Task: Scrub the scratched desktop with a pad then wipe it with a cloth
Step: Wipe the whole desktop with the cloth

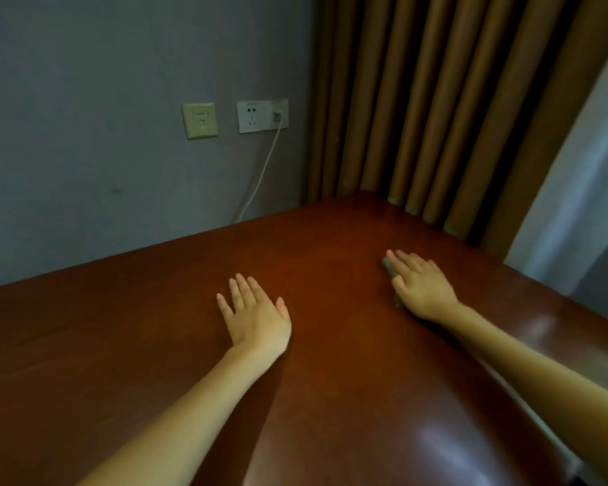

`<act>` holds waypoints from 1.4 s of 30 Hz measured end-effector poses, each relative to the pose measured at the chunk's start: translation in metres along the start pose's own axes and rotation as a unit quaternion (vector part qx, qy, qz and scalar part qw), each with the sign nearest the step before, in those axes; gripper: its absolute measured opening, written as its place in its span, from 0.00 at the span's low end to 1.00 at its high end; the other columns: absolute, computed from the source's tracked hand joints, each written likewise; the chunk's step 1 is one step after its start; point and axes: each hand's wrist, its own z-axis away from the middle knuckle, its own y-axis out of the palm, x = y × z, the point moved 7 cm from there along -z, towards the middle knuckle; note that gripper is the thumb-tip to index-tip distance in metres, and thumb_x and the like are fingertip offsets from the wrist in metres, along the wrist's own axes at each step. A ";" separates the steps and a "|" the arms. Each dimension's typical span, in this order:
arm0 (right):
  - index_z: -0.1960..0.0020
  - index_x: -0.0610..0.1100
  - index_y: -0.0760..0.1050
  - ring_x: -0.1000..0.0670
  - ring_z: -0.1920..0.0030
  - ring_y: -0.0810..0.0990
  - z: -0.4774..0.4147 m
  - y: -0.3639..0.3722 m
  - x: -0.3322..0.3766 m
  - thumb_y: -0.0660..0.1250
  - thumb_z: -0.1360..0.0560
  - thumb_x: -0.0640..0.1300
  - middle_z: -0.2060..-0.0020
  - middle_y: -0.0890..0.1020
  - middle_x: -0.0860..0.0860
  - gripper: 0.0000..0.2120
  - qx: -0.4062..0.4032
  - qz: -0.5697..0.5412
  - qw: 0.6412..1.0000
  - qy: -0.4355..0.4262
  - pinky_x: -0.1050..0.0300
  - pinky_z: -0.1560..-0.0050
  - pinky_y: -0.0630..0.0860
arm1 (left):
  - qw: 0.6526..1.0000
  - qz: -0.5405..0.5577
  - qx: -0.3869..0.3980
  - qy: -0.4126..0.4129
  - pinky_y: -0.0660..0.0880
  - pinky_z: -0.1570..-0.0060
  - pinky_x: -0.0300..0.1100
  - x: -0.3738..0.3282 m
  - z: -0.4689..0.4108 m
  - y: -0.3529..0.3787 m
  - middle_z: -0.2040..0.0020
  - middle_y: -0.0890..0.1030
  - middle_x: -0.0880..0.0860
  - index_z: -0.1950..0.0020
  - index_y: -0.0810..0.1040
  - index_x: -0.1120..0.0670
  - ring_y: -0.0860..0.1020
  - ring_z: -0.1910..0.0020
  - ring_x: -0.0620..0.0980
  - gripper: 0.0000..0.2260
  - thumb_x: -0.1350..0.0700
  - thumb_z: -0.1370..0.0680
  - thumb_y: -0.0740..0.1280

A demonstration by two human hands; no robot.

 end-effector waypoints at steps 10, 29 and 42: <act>0.22 0.52 0.51 0.52 0.23 0.51 0.072 0.002 0.039 0.48 0.18 0.52 0.23 0.55 0.53 0.25 -0.024 -0.044 0.996 -0.075 0.52 0.25 0.45 | 0.983 0.026 -0.014 0.180 0.44 0.24 0.47 -0.076 0.059 0.016 0.21 0.46 0.49 0.21 0.47 0.52 0.44 0.22 0.47 0.24 0.49 0.16 0.44; 0.25 0.63 0.50 0.56 0.23 0.44 0.235 0.001 0.004 0.43 0.23 0.58 0.23 0.52 0.58 0.26 0.015 -0.068 0.980 -0.186 0.54 0.26 0.37 | 0.984 0.012 -0.033 0.177 0.45 0.24 0.49 -0.071 0.065 0.017 0.21 0.48 0.51 0.21 0.48 0.52 0.46 0.22 0.49 0.24 0.48 0.17 0.45; 0.24 0.53 0.56 0.39 0.30 0.65 0.109 -0.027 -0.241 0.47 0.21 0.52 0.27 0.65 0.44 0.25 -0.066 -0.039 0.959 0.273 0.47 0.30 0.62 | 0.984 0.024 -0.058 0.168 0.45 0.24 0.48 -0.069 0.060 0.018 0.21 0.48 0.49 0.21 0.48 0.50 0.46 0.22 0.47 0.25 0.47 0.17 0.46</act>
